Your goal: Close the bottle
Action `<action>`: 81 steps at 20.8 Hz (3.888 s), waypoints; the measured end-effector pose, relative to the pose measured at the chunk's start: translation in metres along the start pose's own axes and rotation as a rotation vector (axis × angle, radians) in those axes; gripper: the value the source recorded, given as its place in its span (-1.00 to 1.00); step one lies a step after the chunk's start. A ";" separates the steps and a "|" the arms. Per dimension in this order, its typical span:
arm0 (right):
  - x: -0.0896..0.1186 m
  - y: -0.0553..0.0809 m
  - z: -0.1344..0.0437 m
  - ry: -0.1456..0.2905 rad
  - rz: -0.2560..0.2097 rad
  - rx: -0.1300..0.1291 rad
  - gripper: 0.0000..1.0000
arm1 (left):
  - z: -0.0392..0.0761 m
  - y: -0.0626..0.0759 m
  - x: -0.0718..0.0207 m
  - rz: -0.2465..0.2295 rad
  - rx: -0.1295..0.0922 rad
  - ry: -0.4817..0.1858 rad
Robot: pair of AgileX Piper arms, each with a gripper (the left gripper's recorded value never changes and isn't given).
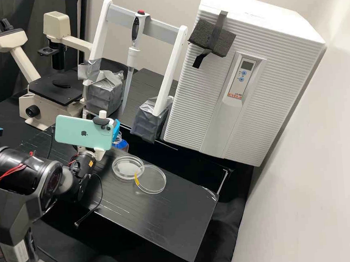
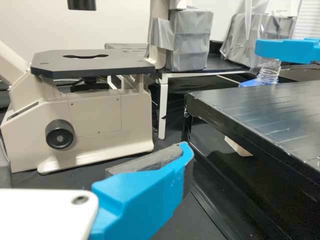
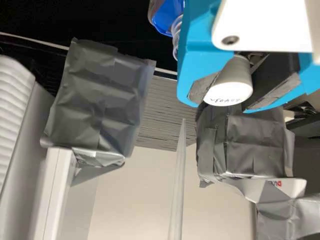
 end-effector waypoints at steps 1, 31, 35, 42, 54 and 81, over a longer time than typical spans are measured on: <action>0.000 -0.001 0.001 -0.004 -0.002 0.001 -1.00 | 0.000 0.000 0.0000 0.000 0.000 0.000; 0.003 -0.001 0.015 -0.061 0.007 -0.032 -1.00 | 0.001 0.001 0.0016 0.014 0.006 0.005; 0.003 -0.004 0.015 -0.067 0.001 -0.025 -1.00 | 0.001 0.001 0.0016 0.014 0.006 0.005; 0.008 -0.002 0.014 -0.069 0.019 -0.014 -1.00 | 0.001 0.001 0.0016 0.014 0.006 0.005; 0.010 -0.002 0.014 -0.081 0.012 -0.011 -1.00 | 0.001 0.002 0.0013 0.017 0.010 0.004; -0.002 -0.007 0.015 -0.096 -0.006 -0.005 1.00 | 0.001 0.003 0.0013 0.024 0.009 0.009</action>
